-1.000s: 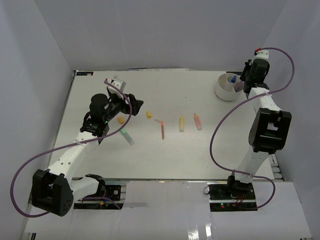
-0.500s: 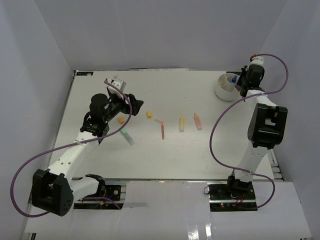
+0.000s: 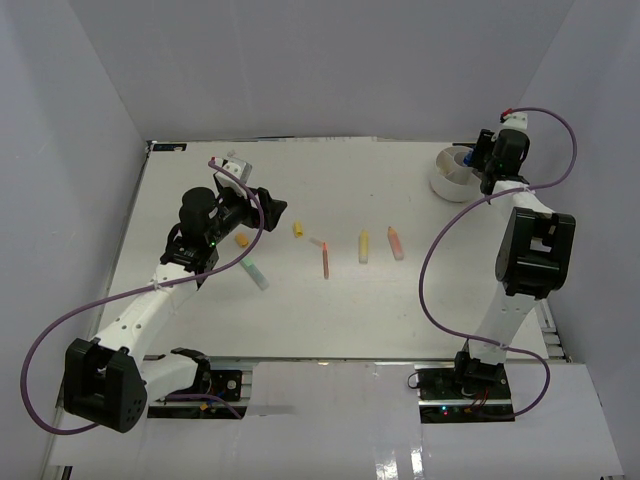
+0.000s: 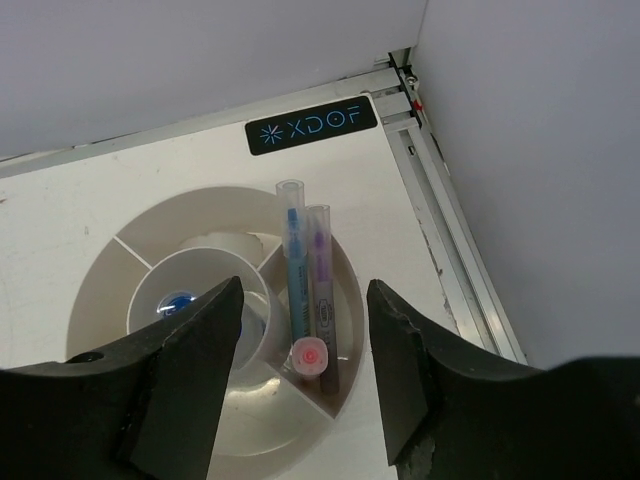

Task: Sort the stationery into containers
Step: Place the pen in the storage box, then pick up the pen from the center of the board.

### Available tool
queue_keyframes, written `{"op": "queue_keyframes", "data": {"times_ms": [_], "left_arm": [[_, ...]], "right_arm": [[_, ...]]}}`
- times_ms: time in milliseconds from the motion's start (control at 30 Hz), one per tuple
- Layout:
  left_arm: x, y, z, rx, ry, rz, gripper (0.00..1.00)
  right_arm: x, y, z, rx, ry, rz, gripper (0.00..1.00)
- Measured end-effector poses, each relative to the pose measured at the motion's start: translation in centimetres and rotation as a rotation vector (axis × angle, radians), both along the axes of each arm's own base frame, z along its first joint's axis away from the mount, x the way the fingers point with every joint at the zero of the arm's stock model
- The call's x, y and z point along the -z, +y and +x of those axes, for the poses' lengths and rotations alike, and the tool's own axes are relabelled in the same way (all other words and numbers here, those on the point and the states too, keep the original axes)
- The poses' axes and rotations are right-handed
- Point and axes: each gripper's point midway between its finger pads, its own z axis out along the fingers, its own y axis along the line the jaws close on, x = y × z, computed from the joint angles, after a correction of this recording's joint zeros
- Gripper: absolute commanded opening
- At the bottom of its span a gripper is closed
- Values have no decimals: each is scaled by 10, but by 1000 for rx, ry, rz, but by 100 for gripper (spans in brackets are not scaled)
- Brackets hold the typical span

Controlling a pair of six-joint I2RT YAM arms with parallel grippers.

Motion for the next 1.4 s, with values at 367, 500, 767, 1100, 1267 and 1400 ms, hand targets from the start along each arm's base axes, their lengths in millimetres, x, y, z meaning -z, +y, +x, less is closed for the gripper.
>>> {"op": "queue_keyframes", "data": {"times_ms": [367,500,767,1100,1267,1400], "left_arm": [[-2,-1,-1,3,0,-10,98],[-3,-1,-1,4,1,-18,98],[-4,4,3,-58,48,-70,98],[7,8,18,-139,144,-99,98],[17,10,19,-159,185,-94,98],[17,12,20,-174,184,-93,98]], "right_arm": [[-61,3,-12,-15,-101,-35,70],[-97,13,-26,-39,-164,-42,72],[-132,80,-81,-167,-211,-19,77],[-79,253,-166,-545,-36,6,77],[-29,313,-214,-673,110,4,77],[-2,350,-241,-733,183,-5,76]]}}
